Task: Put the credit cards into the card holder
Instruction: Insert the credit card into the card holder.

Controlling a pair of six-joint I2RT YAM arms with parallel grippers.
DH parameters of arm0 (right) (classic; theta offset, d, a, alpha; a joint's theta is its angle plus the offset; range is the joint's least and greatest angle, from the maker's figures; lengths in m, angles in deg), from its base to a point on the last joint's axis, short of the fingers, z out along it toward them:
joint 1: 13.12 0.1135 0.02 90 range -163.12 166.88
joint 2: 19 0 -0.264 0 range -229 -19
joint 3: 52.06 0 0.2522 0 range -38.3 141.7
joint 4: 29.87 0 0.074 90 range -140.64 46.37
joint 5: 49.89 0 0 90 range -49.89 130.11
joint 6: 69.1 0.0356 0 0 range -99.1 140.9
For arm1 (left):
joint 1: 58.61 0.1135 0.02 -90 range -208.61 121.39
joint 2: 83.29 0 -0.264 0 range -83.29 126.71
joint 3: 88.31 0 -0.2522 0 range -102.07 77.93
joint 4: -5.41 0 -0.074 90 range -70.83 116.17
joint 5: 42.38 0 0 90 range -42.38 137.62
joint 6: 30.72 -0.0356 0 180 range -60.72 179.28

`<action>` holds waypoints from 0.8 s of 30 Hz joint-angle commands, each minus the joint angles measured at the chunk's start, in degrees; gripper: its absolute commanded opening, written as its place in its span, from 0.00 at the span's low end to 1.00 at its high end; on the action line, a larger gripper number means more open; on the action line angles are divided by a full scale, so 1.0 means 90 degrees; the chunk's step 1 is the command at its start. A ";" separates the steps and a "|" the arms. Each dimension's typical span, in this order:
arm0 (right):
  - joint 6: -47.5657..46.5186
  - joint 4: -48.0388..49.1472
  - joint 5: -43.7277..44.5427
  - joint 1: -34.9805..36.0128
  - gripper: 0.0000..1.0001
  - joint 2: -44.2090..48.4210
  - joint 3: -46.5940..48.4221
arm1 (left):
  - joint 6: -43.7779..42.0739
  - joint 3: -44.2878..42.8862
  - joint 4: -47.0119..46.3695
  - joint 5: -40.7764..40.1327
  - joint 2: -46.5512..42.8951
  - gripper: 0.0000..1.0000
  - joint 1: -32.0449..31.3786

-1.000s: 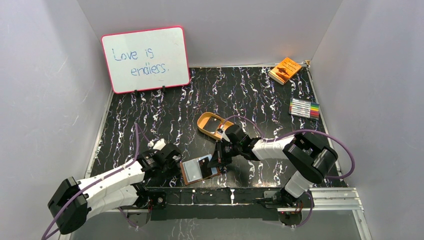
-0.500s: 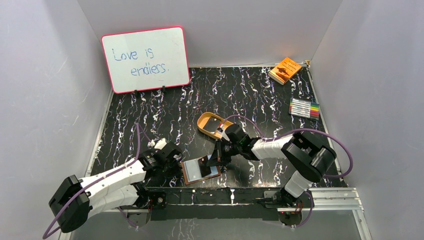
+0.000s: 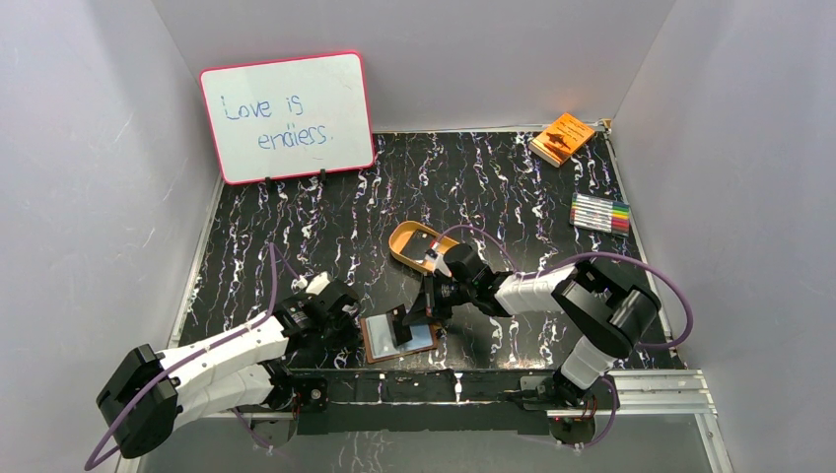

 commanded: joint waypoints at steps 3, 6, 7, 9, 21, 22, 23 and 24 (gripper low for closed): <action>0.0110 0.0363 -0.0126 0.0059 0.00 -0.0075 -0.0052 | 0.0004 0.0381 0.0499 0.0089 0.0205 0.08 0.0014; 0.0177 0.0320 -0.0102 0.0066 0.00 -0.0076 -0.0104 | 0.0018 0.0391 0.0501 0.0087 0.0205 0.08 0.0014; 0.0198 0.0317 -0.0093 0.0075 0.00 -0.0064 -0.0145 | 0.0026 0.0391 0.0502 0.0086 0.0205 0.08 0.0014; 0.0261 0.0308 -0.0078 0.0079 0.00 -0.0038 -0.0226 | 0.0036 0.0398 0.0502 0.0077 0.0205 0.08 0.0014; 0.0359 0.0257 -0.0091 0.0106 0.00 0.0033 -0.0517 | 0.0189 0.0484 0.0360 0.0086 0.0377 0.04 0.0014; 0.0354 0.0241 -0.0096 0.0107 0.00 0.0018 -0.0505 | 0.0194 0.0482 0.0353 0.0091 0.0385 0.04 0.0014; 0.0350 0.0237 -0.0105 0.0117 0.00 0.0001 -0.0490 | 0.0204 0.0479 0.0340 0.0095 0.0390 0.03 0.0014; 0.0349 0.0230 -0.0107 0.0121 0.00 -0.0015 -0.0478 | 0.0204 0.0479 0.0330 0.0105 0.0390 0.03 0.0014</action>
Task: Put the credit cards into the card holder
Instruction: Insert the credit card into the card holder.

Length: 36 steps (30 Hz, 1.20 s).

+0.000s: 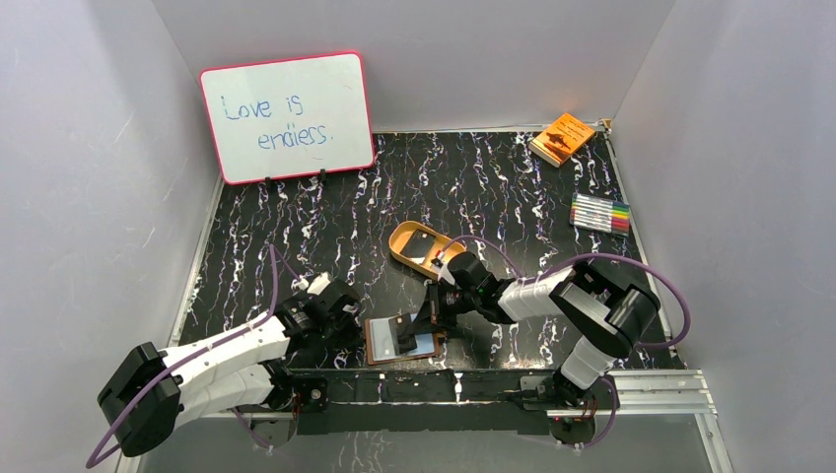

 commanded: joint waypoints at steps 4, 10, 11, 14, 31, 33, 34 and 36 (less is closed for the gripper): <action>-0.0061 -0.0100 -0.0042 0.0133 0.00 -0.0057 0.0087 | 0.0031 0.0422 0.0591 -0.0008 0.0294 0.01 0.0012; 0.0066 -0.0029 0.0060 0.0252 0.00 -0.0195 0.0242 | 0.0136 0.0485 0.0511 0.0043 0.0273 0.01 0.0011; 0.0089 -0.0028 0.0086 0.0287 0.00 -0.0225 0.0275 | 0.0148 0.0490 0.0505 0.0043 0.0266 0.00 0.0009; 0.0182 -0.0028 0.0206 0.0369 0.00 -0.0282 0.0343 | 0.0205 0.0509 0.0479 0.0050 0.0240 0.00 0.0011; 0.0859 -0.0350 0.1457 0.0745 0.00 0.0000 0.0378 | 0.0553 0.0586 0.0346 -0.0002 0.0105 0.00 0.0012; 0.0765 -0.0444 0.1426 0.0752 0.00 -0.0005 0.0474 | 0.0542 0.0556 0.0347 -0.0019 0.0116 0.00 0.0012; 0.0710 -0.0505 0.1415 0.0765 0.01 0.0012 0.0520 | 0.0537 0.0543 0.0347 -0.0022 0.0117 0.00 0.0012; 0.0608 -0.0700 0.1439 0.0764 0.10 0.0083 0.0560 | 0.0534 0.0521 0.0346 -0.0040 0.0122 0.00 0.0010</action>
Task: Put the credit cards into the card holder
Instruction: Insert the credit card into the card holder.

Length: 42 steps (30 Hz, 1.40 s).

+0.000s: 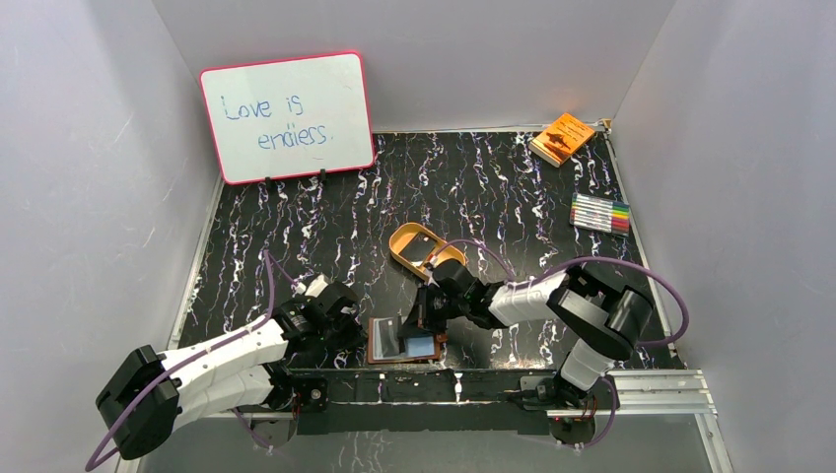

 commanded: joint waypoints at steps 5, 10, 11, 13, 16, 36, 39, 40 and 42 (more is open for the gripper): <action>-0.0430 -0.0908 0.0479 0.0056 0.29 0.0345 0.0324 | -0.0054 0.0271 0.0656 -0.0112 0.0248 0.00 0.0004; -0.0614 -0.1109 0.0456 0.0057 0.37 0.0359 0.0431 | -0.0063 0.0261 0.0623 -0.0120 0.0277 0.00 0.0004; -0.0639 -0.1132 0.0443 0.0056 0.38 0.0343 0.0466 | -0.0064 0.0252 0.0616 -0.0113 0.0286 0.00 0.0004; -0.0695 -0.1165 0.0363 0.0061 0.39 0.0296 0.0552 | -0.0081 0.0224 0.0601 -0.0111 0.0304 0.00 0.0004; -0.0739 -0.1157 0.0196 0.0064 0.40 0.0153 0.0703 | -0.0128 0.0190 0.0530 -0.0084 0.0357 0.00 0.0004; -0.1794 -0.3119 0.0671 0.0150 0.50 0.0228 0.1772 | -0.0181 -0.0024 0.0701 -0.0373 0.0196 0.00 0.0004; -0.2055 -0.3594 0.0811 0.0149 0.58 0.0324 0.2000 | -0.0195 -0.0110 0.0826 -0.0474 0.0135 0.01 0.0004; -0.2108 -0.3705 0.0858 0.0152 0.60 0.0370 0.2053 | -0.0211 -0.0140 0.0859 -0.0497 0.0124 0.02 0.0004; -0.2206 -0.3919 0.0982 0.0144 0.62 0.0458 0.2166 | -0.0249 -0.0221 0.0929 -0.0527 0.0113 0.03 0.0004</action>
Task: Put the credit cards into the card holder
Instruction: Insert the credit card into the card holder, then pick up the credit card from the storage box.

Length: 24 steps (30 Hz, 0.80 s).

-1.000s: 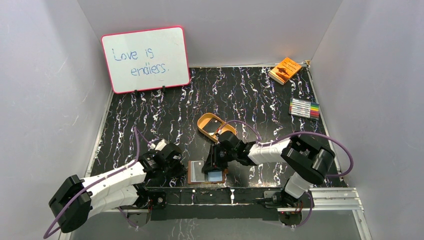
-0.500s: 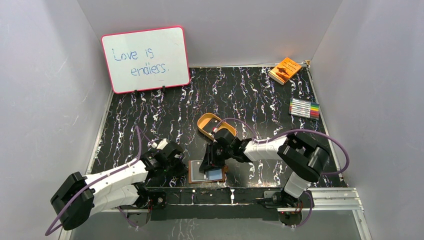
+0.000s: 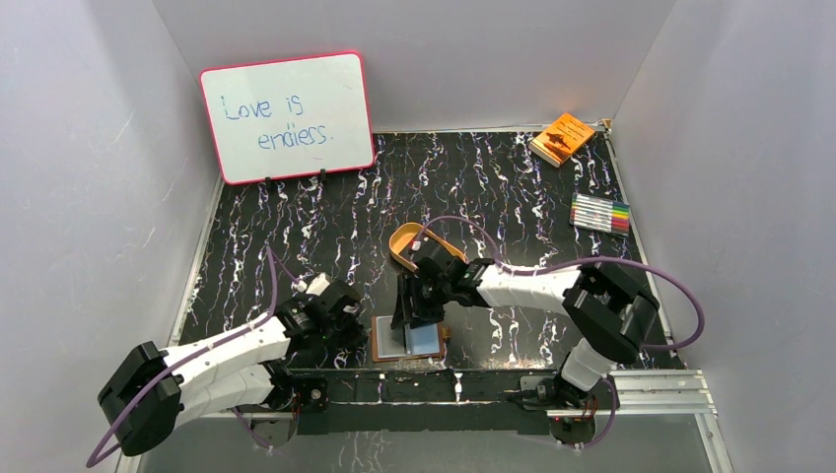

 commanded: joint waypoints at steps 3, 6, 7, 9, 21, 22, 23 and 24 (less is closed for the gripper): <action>-0.0648 -0.1295 0.0675 0.0025 0.62 0.0610 0.0679 | -0.0212 -0.0256 0.1058 -0.0480 -0.0042 0.05 0.0007; -0.0995 -0.2001 0.1469 0.0005 0.62 0.1031 0.1065 | -0.0308 -0.0563 0.1371 -0.0610 -0.0230 0.10 0.0007; -0.1119 -0.2191 0.1844 0.0001 0.62 0.1195 0.1170 | -0.0351 -0.0673 0.1483 -0.0681 -0.0330 0.13 0.0007; -0.1351 -0.2469 0.2657 -0.0055 0.63 0.1516 0.1298 | -0.0456 -0.0900 0.1733 -0.0870 -0.0568 0.21 0.0006; -0.1156 -0.0601 0.0757 -0.2390 0.67 0.1527 0.0753 | -0.1314 -0.1376 0.1801 -0.1304 -0.1303 0.52 0.0007; -0.0930 -0.0368 0.0765 -0.2388 0.67 0.1456 0.0693 | -0.1295 -0.1336 0.1775 -0.1303 -0.1359 0.52 0.0007; -0.0701 -0.0154 0.0778 -0.2391 0.66 0.1352 0.0619 | -0.1258 -0.1298 0.1772 -0.1308 -0.1399 0.52 0.0007; -0.0477 -0.0006 0.0827 -0.2393 0.66 0.1258 0.0599 | -0.1214 -0.1269 0.1779 -0.1317 -0.1436 0.53 0.0004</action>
